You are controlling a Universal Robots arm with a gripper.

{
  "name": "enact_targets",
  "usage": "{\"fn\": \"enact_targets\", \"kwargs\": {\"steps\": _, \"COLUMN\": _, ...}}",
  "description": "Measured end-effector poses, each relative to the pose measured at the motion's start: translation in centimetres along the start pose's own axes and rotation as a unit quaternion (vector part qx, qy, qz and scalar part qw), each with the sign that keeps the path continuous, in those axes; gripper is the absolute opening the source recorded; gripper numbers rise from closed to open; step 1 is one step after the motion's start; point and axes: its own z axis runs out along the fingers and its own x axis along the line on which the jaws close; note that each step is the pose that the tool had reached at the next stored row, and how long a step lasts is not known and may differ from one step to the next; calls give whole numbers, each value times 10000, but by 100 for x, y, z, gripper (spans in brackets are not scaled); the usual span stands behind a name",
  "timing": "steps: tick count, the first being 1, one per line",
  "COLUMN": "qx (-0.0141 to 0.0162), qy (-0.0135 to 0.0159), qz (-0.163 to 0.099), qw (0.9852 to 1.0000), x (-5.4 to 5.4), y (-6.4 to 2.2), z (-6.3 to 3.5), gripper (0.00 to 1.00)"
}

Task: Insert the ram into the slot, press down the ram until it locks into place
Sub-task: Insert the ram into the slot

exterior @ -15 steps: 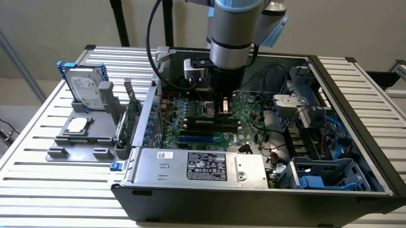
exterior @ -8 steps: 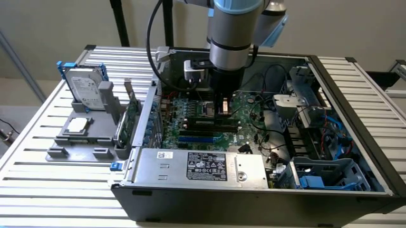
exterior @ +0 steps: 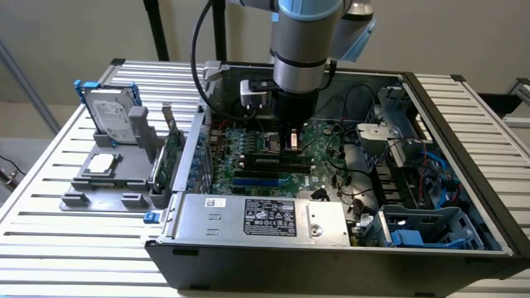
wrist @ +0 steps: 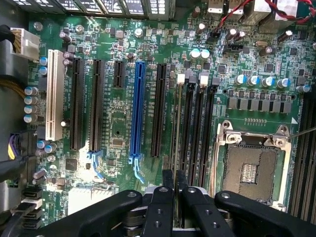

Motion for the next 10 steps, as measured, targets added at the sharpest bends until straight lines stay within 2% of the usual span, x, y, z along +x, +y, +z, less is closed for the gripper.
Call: {"fn": "enact_targets", "kwargs": {"steps": 10, "qx": 11, "qy": 8, "qz": 19, "qw": 10000, "x": -3, "y": 6, "z": 29, "gripper": 14}}
